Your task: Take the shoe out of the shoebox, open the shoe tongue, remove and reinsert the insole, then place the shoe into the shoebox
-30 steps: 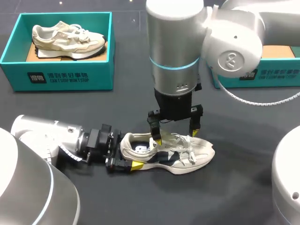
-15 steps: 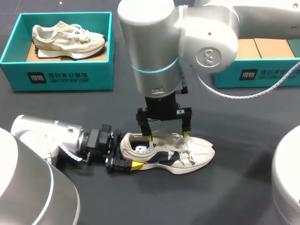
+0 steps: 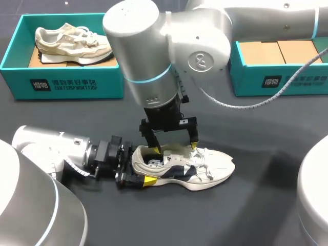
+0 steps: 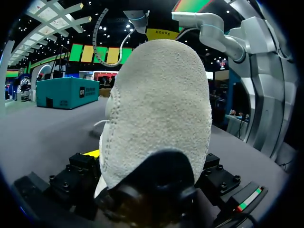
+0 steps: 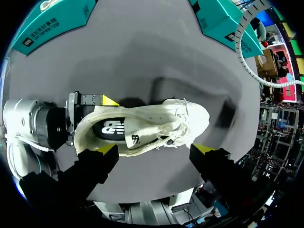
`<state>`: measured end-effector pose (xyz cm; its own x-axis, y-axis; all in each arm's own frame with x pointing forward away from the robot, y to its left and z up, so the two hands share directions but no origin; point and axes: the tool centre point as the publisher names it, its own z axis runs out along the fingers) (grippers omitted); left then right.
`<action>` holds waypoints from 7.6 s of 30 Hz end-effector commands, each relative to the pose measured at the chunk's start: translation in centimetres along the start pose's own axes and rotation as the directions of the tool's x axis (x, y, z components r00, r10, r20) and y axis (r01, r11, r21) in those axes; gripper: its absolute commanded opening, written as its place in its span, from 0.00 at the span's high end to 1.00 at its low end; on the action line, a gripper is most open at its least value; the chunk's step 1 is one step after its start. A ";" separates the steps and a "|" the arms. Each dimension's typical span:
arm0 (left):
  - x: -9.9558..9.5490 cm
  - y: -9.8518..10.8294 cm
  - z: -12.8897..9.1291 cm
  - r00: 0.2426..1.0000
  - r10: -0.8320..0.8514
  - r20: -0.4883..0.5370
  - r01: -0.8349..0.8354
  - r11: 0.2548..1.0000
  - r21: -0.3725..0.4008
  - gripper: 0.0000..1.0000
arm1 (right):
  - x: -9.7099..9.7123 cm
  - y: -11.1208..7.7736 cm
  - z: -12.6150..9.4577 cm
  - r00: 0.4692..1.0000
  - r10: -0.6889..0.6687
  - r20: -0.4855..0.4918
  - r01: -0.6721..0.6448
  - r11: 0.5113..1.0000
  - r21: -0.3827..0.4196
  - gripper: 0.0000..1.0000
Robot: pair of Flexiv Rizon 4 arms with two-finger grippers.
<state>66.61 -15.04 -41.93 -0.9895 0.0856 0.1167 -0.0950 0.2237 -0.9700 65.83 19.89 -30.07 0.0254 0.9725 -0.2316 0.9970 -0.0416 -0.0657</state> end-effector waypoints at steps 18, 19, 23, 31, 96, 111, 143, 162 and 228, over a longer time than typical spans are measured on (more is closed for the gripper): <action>0.0 0.0 0.0 1.000 0.000 0.004 0.000 1.000 0.000 1.00 | 1.9 -0.6 1.9 0.988 0.046 0.146 -0.040 0.998 -0.041 0.00; 0.0 0.0 0.0 1.000 0.000 0.004 0.000 1.000 0.000 1.00 | 1.9 -0.6 2.1 0.988 0.046 0.147 -0.040 0.998 -0.041 0.00; 0.0 0.0 0.0 1.000 0.000 0.004 0.000 1.000 0.000 1.00 | 1.9 -0.5 2.6 0.988 0.052 0.144 -0.046 0.998 -0.046 0.00; 0.0 0.0 0.0 1.000 0.000 0.004 0.000 1.000 0.000 1.00 | 2.1 -0.4 3.3 0.984 0.077 0.163 -0.069 0.996 -0.052 0.00; 0.0 0.0 0.0 1.000 0.000 0.004 0.000 1.000 0.000 1.00 | -3.8 0.4 4.5 0.986 0.091 0.138 -0.085 0.995 -0.053 0.06; 0.0 0.0 0.0 1.000 0.000 0.004 0.000 1.000 0.000 1.00 | -3.8 0.1 4.4 0.999 0.027 0.028 -0.027 1.000 -0.012 0.38; 0.0 0.0 0.0 1.000 0.000 0.004 0.000 1.000 0.000 1.00 | -7.0 1.0 3.8 0.907 -0.240 -0.346 0.261 0.965 0.016 1.00; 0.0 0.0 0.0 1.000 0.000 0.004 0.000 1.000 0.000 1.00 | -8.5 0.9 4.7 0.868 -0.208 -0.451 0.257 0.965 0.051 1.00; 0.0 0.0 0.0 1.000 0.000 0.004 0.000 1.000 0.000 1.00 | -14.9 -0.3 -1.7 0.887 -0.312 -0.341 0.271 0.948 -0.164 0.00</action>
<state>66.62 -15.06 -41.92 -0.9897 0.0837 0.1163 -0.0950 0.2240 -0.9699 65.39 5.75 -28.15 -0.2616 0.9311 0.2544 0.9647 0.2602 0.0397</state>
